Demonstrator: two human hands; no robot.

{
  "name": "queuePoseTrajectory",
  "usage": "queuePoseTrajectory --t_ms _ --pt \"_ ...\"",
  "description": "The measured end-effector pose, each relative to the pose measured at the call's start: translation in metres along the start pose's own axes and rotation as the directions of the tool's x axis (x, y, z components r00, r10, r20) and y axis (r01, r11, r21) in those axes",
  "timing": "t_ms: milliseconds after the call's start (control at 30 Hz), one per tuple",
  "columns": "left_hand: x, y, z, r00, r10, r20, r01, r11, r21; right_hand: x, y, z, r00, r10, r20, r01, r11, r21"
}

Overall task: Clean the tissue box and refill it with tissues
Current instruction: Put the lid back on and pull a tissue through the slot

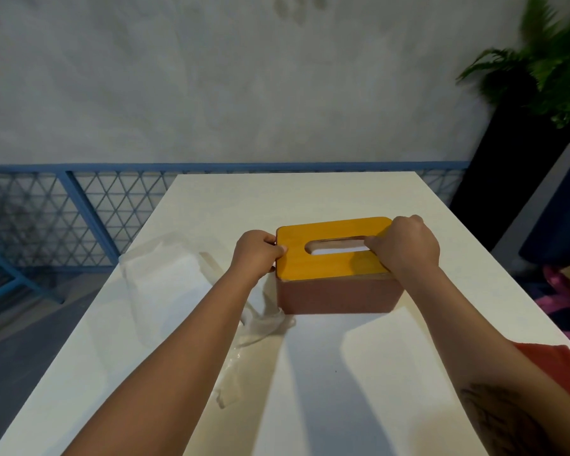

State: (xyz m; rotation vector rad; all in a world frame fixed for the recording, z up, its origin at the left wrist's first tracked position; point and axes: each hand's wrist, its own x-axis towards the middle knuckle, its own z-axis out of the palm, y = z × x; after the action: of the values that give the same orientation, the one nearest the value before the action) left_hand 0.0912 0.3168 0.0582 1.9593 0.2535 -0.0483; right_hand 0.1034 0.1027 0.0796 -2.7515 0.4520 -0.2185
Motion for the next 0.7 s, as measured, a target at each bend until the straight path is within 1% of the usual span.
queuePoseTrajectory --t_ms 333,700 --pt "0.001 -0.002 0.000 1.000 0.017 0.009 -0.017 1.000 0.003 0.003 0.001 0.006 1.000 0.001 0.011 -0.001 1.000 0.017" --pt "0.005 -0.007 0.003 0.997 0.071 -0.006 -0.070 0.991 0.110 0.000 0.002 0.012 0.999 -0.002 -0.048 0.001 1.000 -0.020"
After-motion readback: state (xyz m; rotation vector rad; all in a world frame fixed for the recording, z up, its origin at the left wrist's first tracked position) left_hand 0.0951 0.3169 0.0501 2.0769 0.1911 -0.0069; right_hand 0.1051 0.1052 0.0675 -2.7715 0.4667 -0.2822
